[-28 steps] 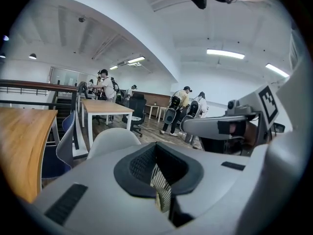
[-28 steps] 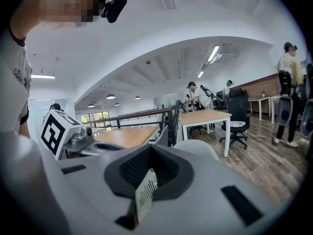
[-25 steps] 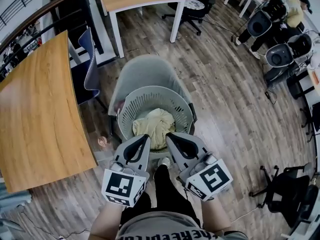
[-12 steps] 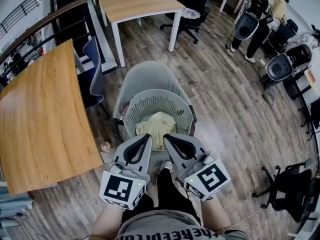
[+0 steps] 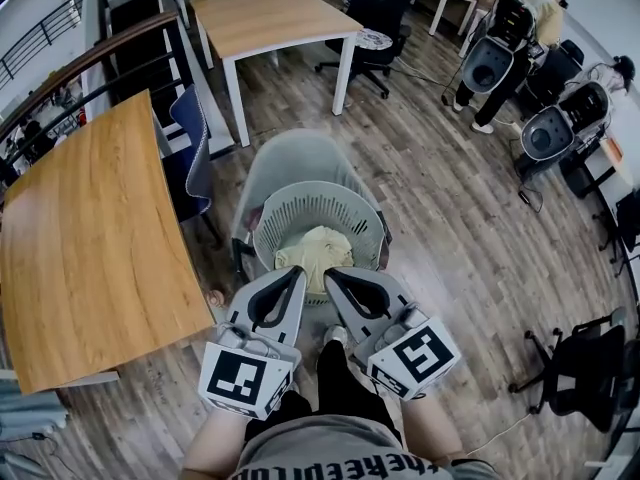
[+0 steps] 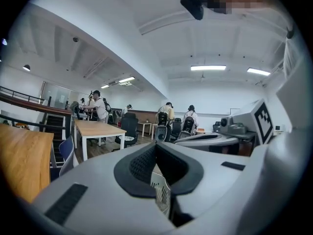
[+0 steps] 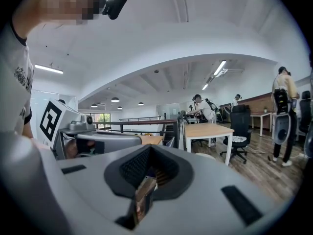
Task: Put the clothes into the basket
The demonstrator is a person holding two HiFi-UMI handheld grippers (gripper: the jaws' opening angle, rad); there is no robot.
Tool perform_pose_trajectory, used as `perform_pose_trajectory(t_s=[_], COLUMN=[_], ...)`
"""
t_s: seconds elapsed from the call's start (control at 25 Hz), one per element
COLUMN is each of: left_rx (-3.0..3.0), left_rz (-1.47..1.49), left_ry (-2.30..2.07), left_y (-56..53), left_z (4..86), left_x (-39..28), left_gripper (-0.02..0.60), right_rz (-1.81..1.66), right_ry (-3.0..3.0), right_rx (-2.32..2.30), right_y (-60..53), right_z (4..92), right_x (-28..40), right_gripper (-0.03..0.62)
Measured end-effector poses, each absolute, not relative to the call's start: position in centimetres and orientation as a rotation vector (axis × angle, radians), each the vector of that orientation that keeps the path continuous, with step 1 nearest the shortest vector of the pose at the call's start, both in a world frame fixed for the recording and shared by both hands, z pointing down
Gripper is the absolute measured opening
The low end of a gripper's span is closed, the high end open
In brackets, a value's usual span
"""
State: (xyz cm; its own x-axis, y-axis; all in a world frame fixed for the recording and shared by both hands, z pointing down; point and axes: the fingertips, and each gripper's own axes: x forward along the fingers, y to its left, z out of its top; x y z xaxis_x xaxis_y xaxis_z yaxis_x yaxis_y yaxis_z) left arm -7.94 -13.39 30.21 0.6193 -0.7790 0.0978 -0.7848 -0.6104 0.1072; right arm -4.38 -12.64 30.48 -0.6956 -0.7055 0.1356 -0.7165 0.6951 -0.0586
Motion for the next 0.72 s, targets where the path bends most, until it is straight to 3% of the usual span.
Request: perform_pose_trajectory(t_s=[0.72], left_rx=[2.757], left_rz=[0.035], left_ry=[-1.291], left_y=[-10.4], left_z=[28.8], left_x=[-8.9], left_gripper=[0.014], right_rz=[0.107], right_ry=[-2.799], right_rx=[1.197], right_y=[-9.8], right_z=[29.1], right_x=[-5.8], right_gripper=[0.009])
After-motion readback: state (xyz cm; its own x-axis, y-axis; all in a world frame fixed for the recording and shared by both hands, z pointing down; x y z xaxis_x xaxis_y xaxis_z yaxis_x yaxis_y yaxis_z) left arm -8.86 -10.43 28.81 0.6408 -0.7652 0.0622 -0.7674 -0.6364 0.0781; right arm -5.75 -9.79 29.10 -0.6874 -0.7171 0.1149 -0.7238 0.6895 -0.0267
